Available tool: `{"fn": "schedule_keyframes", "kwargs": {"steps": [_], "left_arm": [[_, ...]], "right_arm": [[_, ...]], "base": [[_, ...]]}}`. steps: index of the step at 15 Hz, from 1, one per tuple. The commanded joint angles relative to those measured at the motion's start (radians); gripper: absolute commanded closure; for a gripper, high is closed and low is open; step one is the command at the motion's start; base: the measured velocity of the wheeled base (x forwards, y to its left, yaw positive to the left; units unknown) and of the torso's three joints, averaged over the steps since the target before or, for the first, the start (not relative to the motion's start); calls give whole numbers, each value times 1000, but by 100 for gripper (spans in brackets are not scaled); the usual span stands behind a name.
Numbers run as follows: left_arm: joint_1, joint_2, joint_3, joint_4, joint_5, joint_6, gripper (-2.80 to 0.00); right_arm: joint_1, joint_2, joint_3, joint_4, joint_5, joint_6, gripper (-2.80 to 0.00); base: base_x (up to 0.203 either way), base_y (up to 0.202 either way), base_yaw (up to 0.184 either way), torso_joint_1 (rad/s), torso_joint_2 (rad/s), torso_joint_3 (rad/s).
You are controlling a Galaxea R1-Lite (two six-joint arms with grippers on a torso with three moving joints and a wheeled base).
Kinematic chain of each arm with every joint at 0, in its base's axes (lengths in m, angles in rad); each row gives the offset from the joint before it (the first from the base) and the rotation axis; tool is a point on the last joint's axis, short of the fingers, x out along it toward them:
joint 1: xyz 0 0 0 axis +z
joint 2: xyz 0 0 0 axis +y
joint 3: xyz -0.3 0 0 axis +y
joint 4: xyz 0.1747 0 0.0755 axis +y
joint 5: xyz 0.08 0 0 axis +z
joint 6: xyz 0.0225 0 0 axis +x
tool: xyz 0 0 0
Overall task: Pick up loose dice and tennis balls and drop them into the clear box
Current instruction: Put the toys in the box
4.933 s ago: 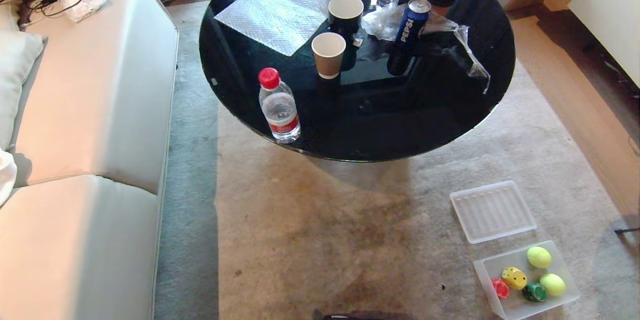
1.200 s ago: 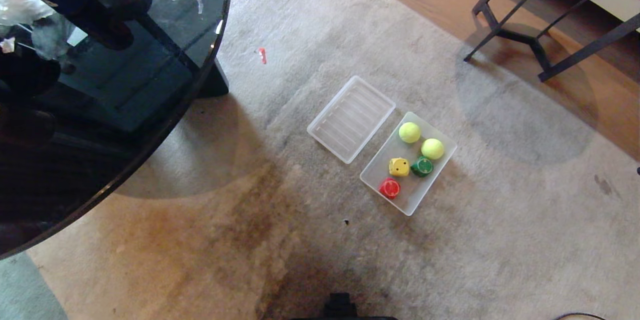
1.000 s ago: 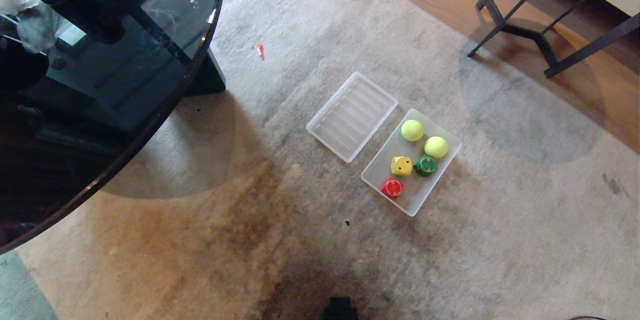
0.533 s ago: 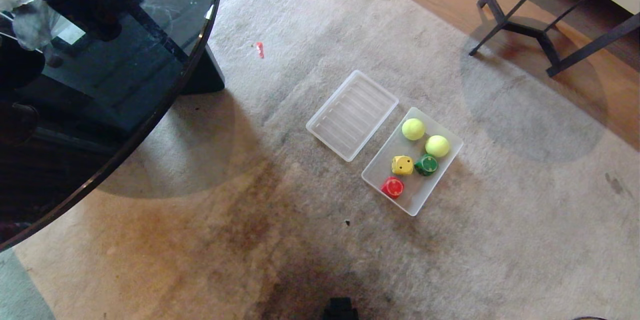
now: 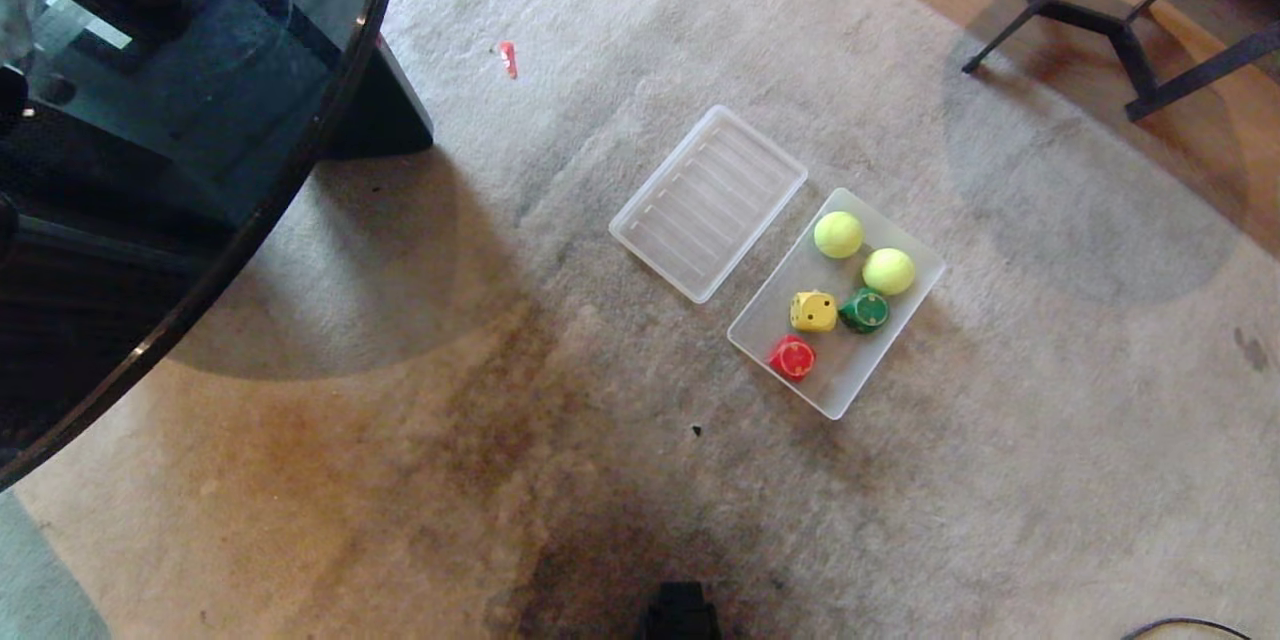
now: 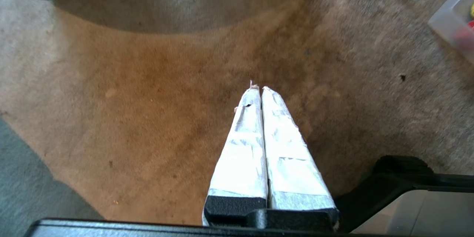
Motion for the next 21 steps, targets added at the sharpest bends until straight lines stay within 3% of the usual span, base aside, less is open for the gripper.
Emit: {"fn": "schedule_keyframes", "kwargs": {"steps": [1, 13, 21], "left_arm": [[0, 0, 0, 0, 0, -1, 0], [0, 0, 0, 0, 0, 1, 0], [0, 0, 0, 0, 0, 1, 0]], "right_arm": [[0, 1, 0, 1, -1, 0, 0], [0, 0, 0, 3, 1, 2, 0], [0, 3, -16, 18, 4, 2, 0]], "base": [[0, 0, 0, -1, 9, -207], [0, 0, 0, 3, 4, -191], [0, 0, 0, 0, 2, -20]]}}
